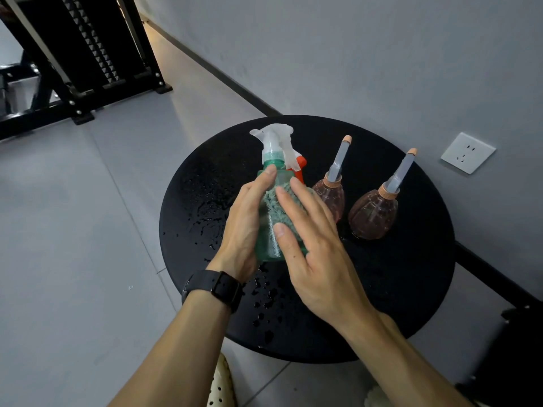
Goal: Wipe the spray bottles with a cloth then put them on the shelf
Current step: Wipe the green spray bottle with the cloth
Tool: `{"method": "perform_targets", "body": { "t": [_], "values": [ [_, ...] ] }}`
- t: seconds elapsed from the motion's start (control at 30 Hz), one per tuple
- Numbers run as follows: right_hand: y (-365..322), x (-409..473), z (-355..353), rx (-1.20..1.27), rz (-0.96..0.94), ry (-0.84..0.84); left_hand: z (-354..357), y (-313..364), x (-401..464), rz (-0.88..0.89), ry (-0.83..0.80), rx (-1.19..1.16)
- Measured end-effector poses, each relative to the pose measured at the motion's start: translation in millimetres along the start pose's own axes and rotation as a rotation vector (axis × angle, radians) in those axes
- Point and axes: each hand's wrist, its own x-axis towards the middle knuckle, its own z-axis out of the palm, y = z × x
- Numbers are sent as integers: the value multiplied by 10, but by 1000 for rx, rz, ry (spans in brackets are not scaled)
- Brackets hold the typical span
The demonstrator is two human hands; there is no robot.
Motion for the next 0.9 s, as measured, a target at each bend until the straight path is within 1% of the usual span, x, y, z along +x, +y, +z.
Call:
{"method": "perform_targets", "body": {
  "t": [0.17,0.3,0.53,0.67,0.9],
  "values": [
    [-10,86,-28,-13,16,33,10,-5,-30,14,-48,106],
    [-23,168,-47,-33,23,51,41,-15,-54,-3,-41,158],
    [16,251,-113,-2,72,29,116,3,-117,-98,-97,98],
    [8,212,-87,18,68,12,122,42,-153,-111,-128,48],
    [-9,-3,35,17,11,-22,61,141,-139,-96,-59,-33]
  ]
}}
